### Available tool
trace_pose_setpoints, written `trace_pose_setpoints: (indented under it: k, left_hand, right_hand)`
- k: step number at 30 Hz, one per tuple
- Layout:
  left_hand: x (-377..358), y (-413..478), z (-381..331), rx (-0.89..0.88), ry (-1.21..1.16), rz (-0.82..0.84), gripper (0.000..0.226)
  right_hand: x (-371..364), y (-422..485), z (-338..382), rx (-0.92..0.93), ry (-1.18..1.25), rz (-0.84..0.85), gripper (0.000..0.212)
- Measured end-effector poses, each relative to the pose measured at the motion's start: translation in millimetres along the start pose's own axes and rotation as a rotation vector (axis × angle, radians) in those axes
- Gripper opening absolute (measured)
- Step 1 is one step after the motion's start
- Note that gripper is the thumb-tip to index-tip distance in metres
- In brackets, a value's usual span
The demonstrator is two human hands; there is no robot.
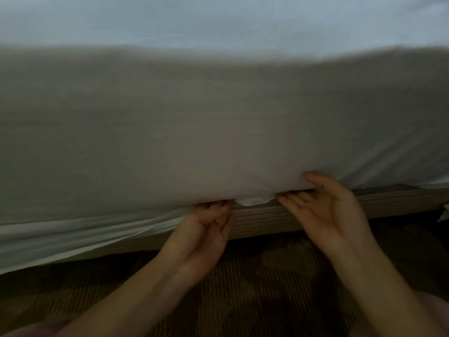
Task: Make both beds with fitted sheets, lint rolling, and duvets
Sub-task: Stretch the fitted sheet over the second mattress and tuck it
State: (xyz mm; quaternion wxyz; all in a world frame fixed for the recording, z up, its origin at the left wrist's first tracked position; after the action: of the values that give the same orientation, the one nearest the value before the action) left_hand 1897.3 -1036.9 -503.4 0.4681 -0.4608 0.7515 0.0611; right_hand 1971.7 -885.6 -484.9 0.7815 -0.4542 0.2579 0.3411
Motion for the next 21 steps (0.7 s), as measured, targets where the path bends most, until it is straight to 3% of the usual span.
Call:
trace_pose_setpoints:
  k: [3,6,7,11,14,17,19,21]
  left_hand:
    - [-11,11,7,-0.011,0.037,0.0,0.032]
    - [-16,21,12,0.002,0.14,-0.033,0.038]
    - [-18,22,14,0.009,0.149,-0.04,0.038]
    - [-21,17,19,0.08,0.112,-0.06,0.037]
    - [-23,9,15,0.115,0.1,-0.039,0.034]
    - [-19,-2,9,0.128,0.082,-0.064,0.027]
    - [-14,-9,7,0.12,0.079,-0.079,0.024]
    - [-10,-10,7,0.119,0.097,-0.073,0.024]
  right_hand:
    - [-7,6,-1,0.029,0.136,0.059,0.086]
    - [-18,12,-3,0.06,0.162,0.102,0.038]
    - [-21,13,-3,0.077,0.172,0.128,0.032]
    - [-27,11,-4,0.062,0.186,0.184,0.033]
    - [-21,8,-4,-0.032,0.058,0.124,0.033]
    - [-8,3,0,-0.094,-0.042,0.043,0.051]
    - [8,-3,10,-0.074,0.024,-0.05,0.058]
    - [20,-10,21,-0.031,0.159,-0.132,0.051]
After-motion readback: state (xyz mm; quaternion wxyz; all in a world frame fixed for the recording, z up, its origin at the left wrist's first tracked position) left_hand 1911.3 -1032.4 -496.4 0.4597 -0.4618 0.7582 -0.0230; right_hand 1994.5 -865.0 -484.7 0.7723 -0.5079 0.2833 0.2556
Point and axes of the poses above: each hand's wrist, its own y-axis towards the middle knuckle, its own x-axis out of the back of the hand, z = x × y, the point moved 9 cm from there along y, towards the middle knuckle, and after that the axes turned 14 degrees about -x, right-handed, at the moved point
